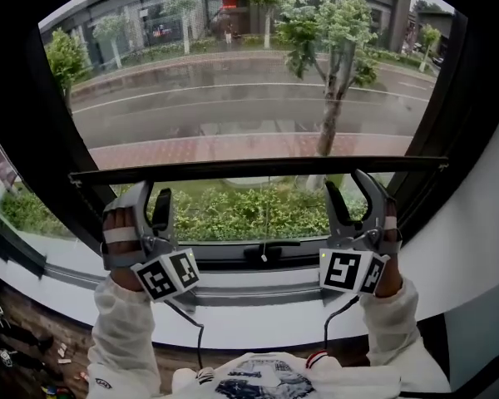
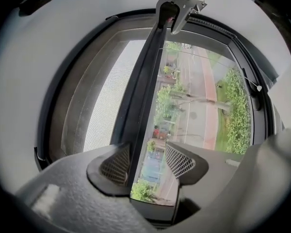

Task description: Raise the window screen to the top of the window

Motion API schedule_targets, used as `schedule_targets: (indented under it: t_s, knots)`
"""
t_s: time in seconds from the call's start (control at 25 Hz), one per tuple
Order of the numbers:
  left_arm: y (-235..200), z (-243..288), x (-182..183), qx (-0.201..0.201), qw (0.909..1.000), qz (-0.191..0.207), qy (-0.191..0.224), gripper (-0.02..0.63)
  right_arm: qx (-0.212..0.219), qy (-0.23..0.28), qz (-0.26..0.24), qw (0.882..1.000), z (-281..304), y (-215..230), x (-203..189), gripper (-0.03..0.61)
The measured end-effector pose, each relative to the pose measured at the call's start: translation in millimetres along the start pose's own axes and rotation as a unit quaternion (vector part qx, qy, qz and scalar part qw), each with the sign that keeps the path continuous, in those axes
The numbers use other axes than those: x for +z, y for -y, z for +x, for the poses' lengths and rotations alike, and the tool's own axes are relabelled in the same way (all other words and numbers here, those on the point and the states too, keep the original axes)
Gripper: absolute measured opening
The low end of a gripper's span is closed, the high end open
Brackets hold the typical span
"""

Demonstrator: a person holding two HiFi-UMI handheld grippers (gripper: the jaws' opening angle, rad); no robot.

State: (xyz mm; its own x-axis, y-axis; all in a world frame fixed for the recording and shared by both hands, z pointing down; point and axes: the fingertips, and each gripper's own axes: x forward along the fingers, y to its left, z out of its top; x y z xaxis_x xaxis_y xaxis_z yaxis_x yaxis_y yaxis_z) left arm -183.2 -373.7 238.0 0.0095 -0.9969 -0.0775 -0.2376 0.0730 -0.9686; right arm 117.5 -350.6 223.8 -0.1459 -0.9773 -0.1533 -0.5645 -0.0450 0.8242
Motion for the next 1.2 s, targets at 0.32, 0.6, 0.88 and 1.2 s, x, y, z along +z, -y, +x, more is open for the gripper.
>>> schedule_targets:
  t_s: [0.32,0.6,0.88,1.2]
  knots:
    - [-51,-24,-42,0.019,0.9998,-0.003,0.007,0.235,-0.019,0.009,-0.004,1.0,-13,3,69,0.213]
    - [-52,-24,-40,0.038,0.9991,-0.007,0.015,0.223,-0.04,0.021,-0.009,0.999,-12,5,69,0.209]
    - [-56,-24,-39,0.071,0.9968,-0.018,0.031,0.222,-0.063,0.032,-0.012,0.997,-12,7,70,0.213]
    - [-57,-22,-38,0.101,0.9936,-0.022,0.046,0.222,-0.088,0.048,-0.006,0.995,-11,7,69,0.209]
